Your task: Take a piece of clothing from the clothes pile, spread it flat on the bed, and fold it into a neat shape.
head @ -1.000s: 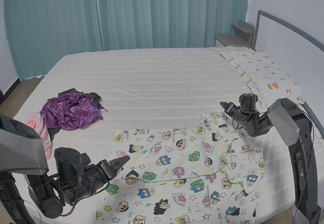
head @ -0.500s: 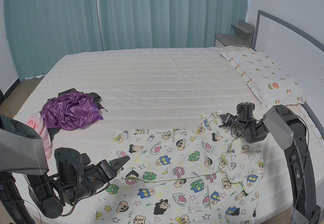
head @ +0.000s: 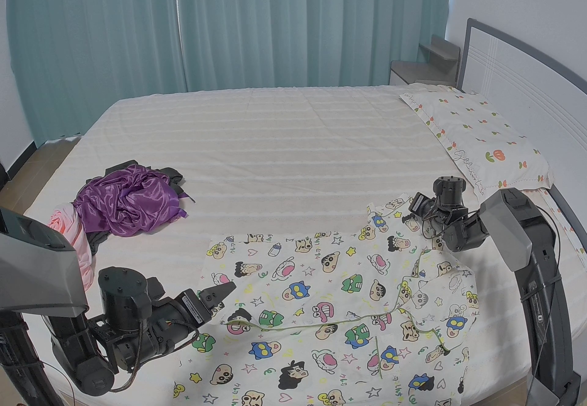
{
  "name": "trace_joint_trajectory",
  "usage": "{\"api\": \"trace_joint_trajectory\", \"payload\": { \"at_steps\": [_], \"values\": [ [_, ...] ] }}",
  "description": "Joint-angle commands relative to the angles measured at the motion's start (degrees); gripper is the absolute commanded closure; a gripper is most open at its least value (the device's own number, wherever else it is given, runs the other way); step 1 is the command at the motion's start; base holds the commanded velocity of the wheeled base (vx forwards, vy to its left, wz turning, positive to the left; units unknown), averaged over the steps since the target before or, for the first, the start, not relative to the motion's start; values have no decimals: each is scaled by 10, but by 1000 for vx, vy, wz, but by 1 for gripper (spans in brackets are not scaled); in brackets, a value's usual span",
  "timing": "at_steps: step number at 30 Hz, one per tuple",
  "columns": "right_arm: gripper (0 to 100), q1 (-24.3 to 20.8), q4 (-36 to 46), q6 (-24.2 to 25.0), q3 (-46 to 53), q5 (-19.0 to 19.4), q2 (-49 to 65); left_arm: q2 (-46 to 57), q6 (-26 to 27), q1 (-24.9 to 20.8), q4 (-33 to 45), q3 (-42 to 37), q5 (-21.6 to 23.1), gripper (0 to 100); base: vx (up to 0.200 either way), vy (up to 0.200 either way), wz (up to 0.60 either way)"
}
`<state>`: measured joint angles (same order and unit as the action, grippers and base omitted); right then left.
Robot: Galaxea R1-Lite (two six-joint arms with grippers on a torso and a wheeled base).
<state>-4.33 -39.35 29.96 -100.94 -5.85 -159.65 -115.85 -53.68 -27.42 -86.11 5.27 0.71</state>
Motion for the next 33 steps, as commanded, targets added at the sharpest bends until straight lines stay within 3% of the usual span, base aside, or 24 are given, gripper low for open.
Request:
{"api": "trace_joint_trajectory", "payload": {
  "at_steps": [1,13,14,23,30,33],
  "values": [
    [100,7,1,0,-24,-9,-13,0,0,0,0,1,0,0,0,0,0],
    [100,13,3,4,-63,-27,-29,-1,0,6,0,3,0,0,0,0,0],
    [0,13,4,4,-62,-27,-29,-2,0,5,0,3,0,0,0,0,0],
    [0,13,7,6,7,-21,27,1,-1,9,0,3,1,0,0,0,0],
    [0,43,-11,11,220,12,181,4,-1,4,0,-2,0,0,0,0,0],
    [0,59,-29,12,330,38,259,4,-6,4,0,-5,1,0,-200,0,0]
  ]
}}
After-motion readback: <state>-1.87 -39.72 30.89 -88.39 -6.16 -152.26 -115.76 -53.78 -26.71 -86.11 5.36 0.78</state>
